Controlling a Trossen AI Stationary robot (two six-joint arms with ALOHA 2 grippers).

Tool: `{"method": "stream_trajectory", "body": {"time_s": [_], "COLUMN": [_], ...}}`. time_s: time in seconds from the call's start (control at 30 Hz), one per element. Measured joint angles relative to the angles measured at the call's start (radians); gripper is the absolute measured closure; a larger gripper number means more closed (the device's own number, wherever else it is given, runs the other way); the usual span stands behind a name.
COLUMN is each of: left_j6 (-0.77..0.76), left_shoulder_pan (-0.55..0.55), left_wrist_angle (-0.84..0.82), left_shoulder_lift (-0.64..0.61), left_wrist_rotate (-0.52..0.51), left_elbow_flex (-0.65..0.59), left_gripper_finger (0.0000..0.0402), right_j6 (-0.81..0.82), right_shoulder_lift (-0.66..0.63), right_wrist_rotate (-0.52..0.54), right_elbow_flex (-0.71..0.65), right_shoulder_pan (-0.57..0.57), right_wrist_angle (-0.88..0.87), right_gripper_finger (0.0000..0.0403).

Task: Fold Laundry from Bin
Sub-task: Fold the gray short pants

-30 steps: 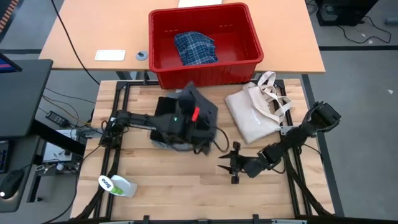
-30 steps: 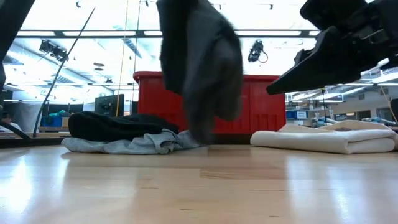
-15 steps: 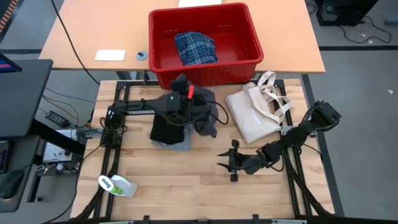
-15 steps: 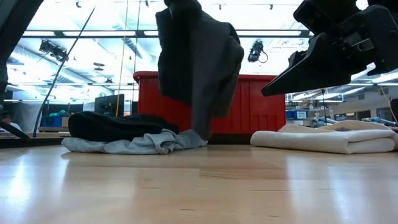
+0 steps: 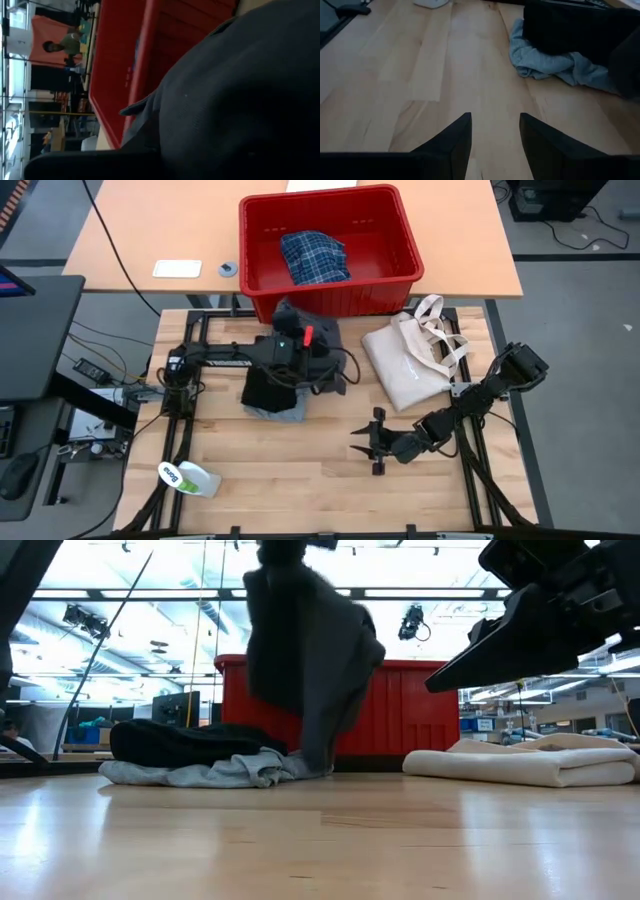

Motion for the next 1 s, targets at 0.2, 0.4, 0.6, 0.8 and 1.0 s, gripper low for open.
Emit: {"method": "stream_trajectory", "body": {"time_s": [0.2, 0.4, 0.6, 0.8, 1.0], "left_j6": [-0.028, -0.061, -0.067, -0.168, -0.230], "left_shoulder_pan": [0.022, -0.046, -0.137, -0.221, -0.261], "left_wrist_angle": [0.166, 0.364, 0.555, 0.511, 0.464], "left_shoulder_lift": [-0.173, -0.450, -0.544, -0.506, -0.494], "left_wrist_rotate": [-0.022, 0.138, 0.313, 0.342, 0.352], "left_elbow_flex": [-0.383, -0.745, -0.972, -1.087, -1.104], "left_gripper_finger": [0.0353, 0.0352, 0.0328, 0.0318, 0.0242], "right_j6": [0.014, 0.015, 0.030, 0.033, 0.032], "right_shoulder_lift": [0.000, 0.000, 0.000, 0.001, 0.001], "right_wrist_rotate": [-0.011, -0.016, -0.055, -0.074, -0.093], "right_elbow_flex": [0.000, 0.000, 0.000, 0.000, 0.000], "right_shoulder_pan": [0.007, 0.005, -0.009, -0.008, -0.013], "right_wrist_angle": [0.003, 0.007, 0.016, 0.019, 0.014], "right_gripper_finger": [0.0229, 0.0229, 0.0229, 0.0229, 0.0229]}}
